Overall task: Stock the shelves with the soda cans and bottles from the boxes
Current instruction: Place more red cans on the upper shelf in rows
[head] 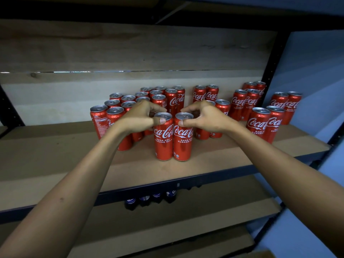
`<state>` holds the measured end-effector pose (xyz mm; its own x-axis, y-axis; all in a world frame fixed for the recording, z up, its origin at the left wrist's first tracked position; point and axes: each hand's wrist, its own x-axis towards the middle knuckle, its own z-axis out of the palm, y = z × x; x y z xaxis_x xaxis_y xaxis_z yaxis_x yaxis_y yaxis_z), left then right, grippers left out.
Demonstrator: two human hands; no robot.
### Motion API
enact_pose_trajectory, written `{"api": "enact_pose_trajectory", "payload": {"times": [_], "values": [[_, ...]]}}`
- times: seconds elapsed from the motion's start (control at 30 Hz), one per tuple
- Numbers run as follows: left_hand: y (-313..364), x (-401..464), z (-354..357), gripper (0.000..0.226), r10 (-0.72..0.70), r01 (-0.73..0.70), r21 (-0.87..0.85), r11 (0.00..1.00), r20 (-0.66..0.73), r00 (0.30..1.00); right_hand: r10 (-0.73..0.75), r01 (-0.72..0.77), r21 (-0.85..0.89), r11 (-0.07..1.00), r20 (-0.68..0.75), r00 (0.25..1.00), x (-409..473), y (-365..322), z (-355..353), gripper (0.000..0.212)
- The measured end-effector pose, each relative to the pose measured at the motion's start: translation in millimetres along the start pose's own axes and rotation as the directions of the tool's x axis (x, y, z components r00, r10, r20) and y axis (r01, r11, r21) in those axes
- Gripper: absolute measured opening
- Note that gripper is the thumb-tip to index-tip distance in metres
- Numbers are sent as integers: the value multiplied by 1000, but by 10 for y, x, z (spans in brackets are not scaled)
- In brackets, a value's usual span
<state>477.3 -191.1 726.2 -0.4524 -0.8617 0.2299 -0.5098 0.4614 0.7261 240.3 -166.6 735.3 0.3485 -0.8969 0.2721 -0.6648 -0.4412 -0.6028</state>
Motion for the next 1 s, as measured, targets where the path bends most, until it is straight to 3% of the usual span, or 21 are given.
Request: {"api": "enact_pose_trajectory", "payload": {"times": [0.2,0.4,0.57,0.77,1.0], "values": [[7,-2,-12,32,13,-13,0,1000,34,999,-14,14,-7,1000,6,1000,-9,2,18,41],[-72,10,-12,41,37,-35,72,997,-25,999,-8,8,30,1000,-9,1000,15,19,48,38],[-55,1,-9,35,22,-22,-9,1000,-28,999,10,-9,49,999,-2,1000,28,14,35,36],[-19,21,-21,29,41,-41,29,999,5,999,34,-35,6,999,52,998,60,19,-18,40],[-13,-14,-94,37,23,-19,-57,998,72,997,27,-25,-29,999,81,996,212,22,-96,50]]}}
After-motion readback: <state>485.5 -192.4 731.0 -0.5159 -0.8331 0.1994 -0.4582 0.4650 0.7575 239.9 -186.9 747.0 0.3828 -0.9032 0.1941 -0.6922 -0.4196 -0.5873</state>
